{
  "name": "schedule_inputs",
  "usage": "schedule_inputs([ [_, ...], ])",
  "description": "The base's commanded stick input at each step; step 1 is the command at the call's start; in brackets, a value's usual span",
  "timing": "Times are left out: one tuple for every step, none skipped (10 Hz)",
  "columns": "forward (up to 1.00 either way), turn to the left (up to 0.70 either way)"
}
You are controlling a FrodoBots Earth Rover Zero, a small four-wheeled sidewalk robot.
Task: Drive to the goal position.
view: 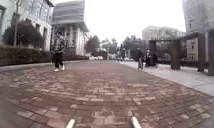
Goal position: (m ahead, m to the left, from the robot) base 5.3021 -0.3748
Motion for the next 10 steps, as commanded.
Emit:
schedule_inputs([
  [0.70, -0.08],
  [0.70, -0.11],
  [0.70, -0.14],
  [0.70, -0.14],
  [0.70, -0.14],
  [0.70, -0.14],
  [0.70, -0.14],
  [0.70, -0.14],
  [0.70, -0.14],
  [0.70, -0.14],
])
